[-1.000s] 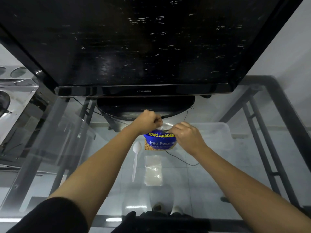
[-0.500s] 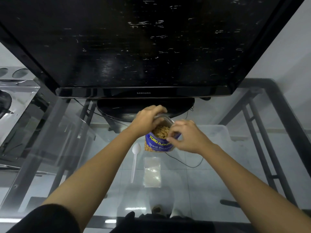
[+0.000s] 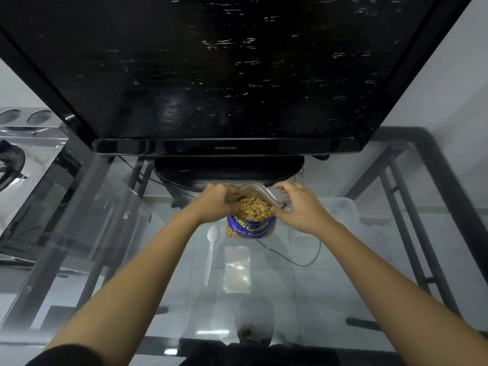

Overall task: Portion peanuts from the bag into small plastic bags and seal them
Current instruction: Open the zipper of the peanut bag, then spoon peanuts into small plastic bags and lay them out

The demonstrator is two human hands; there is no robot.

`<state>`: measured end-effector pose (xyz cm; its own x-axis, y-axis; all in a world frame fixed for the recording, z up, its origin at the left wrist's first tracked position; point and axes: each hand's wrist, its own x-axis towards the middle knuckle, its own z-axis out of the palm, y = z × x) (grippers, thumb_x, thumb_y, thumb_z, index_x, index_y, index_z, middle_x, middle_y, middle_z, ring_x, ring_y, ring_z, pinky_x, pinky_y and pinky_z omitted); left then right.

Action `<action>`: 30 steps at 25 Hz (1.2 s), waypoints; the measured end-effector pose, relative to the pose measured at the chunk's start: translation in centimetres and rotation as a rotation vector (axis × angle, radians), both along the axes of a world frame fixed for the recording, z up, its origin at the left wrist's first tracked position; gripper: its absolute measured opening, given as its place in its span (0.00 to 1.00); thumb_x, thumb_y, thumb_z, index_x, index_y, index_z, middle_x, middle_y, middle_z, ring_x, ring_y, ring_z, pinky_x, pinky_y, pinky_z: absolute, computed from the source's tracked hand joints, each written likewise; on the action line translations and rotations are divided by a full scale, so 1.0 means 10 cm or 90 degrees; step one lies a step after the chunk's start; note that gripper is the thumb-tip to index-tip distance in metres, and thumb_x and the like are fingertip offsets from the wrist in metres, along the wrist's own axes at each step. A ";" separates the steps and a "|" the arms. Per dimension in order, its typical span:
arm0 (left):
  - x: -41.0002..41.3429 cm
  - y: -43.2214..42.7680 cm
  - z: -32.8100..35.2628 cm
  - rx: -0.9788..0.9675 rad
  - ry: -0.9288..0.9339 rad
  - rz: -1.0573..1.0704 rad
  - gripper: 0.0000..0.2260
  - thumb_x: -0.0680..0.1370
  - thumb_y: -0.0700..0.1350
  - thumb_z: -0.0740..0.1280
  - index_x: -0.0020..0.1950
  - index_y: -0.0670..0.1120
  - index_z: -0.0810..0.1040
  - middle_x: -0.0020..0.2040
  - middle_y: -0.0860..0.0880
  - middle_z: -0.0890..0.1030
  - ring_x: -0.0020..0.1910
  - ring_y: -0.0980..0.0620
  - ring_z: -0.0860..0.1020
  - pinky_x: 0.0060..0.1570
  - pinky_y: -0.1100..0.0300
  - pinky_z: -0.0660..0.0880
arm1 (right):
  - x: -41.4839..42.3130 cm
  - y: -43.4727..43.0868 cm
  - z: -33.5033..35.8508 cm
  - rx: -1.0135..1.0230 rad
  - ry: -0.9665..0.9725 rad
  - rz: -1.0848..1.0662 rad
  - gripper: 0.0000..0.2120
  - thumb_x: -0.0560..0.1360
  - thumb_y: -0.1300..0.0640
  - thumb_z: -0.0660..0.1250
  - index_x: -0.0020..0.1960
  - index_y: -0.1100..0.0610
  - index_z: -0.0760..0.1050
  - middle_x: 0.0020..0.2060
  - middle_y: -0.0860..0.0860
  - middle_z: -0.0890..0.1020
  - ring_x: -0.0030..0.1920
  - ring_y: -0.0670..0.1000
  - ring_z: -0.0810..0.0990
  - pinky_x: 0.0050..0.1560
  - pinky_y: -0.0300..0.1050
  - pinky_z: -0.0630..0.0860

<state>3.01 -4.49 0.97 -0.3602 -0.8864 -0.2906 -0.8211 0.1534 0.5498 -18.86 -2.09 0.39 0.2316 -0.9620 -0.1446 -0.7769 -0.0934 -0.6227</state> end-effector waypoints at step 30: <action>0.26 0.87 -0.72 -0.035 0.116 0.600 0.05 0.73 0.42 0.65 0.40 0.41 0.75 0.34 0.44 0.77 0.38 0.43 0.76 0.37 0.58 0.68 | 0.09 0.04 -0.21 0.013 -0.043 -0.006 0.20 0.79 0.54 0.58 0.70 0.58 0.64 0.68 0.52 0.69 0.64 0.51 0.70 0.50 0.34 0.68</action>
<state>5.64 4.19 -6.20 0.4717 -0.8454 -0.2505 -0.5228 -0.4969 0.6926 -17.91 -1.68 -1.73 0.2326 -0.9612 -0.1483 -0.7338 -0.0733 -0.6754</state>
